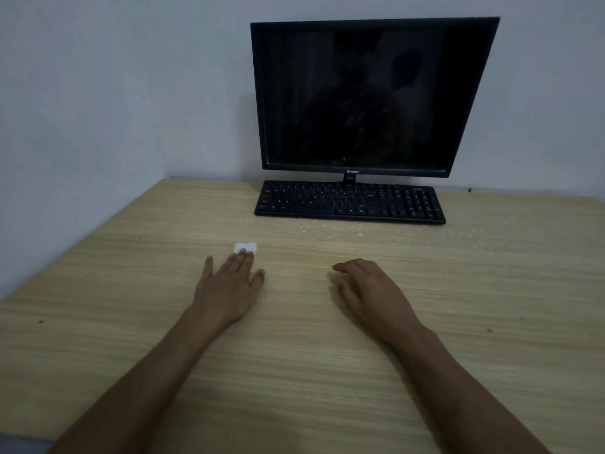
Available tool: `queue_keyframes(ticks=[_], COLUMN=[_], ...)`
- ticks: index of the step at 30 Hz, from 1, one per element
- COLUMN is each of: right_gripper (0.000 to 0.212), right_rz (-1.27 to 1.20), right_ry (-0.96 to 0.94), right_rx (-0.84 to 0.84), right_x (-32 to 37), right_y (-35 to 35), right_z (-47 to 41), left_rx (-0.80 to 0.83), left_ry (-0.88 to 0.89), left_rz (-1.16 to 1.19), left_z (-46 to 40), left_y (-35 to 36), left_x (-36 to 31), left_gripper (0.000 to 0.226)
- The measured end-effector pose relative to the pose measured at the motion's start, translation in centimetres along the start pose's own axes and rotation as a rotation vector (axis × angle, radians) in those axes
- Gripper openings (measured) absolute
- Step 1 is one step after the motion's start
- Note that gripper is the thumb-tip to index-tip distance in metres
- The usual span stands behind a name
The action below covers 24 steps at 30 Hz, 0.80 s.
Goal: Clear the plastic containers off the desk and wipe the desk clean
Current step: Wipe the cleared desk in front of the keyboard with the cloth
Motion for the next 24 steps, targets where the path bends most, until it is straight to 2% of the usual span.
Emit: queue_keyframes(ticks=[3, 8, 16, 20, 24], right_gripper=[0.033, 0.032, 0.032, 0.032, 0.032], right_rz=[-0.001, -0.014, -0.003, 0.002, 0.003], right_ry=[0.018, 0.044, 0.042, 0.046, 0.065], right_rx=[0.004, -0.008, -0.011, -0.023, -0.057], right_x=[-0.2, -0.4, -0.4, -0.3, -0.5], right_y=[0.0, 0.0, 0.1, 0.2, 0.0], right_z=[-0.4, -0.7, -0.7, -0.7, -0.7], left_rx=[-0.002, -0.004, 0.024, 0.036, 0.04], left_ry=[-0.015, 0.06, 0.28, 0.29, 0.258], left_rz=[0.023, 0.058, 0.07, 0.059, 0.083], left_z=[-2.8, -4.6, 1.1, 1.8, -1.7], left_y=[-0.2, -0.1, 0.5, 0.4, -0.1], left_x=[0.4, -3.6, -8.9, -8.9, -9.2], left_gripper=[0.065, 0.068, 0.07, 0.068, 0.067])
Point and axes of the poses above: each hand's wrist, its own z-axis away from the middle knuckle, its own y-axis out of the palm, x = y × z, the point moved 2 cm from there along -z, towards the middle knuckle, and after that the axes turned 7 degrees about y, right-handed, at the moved point
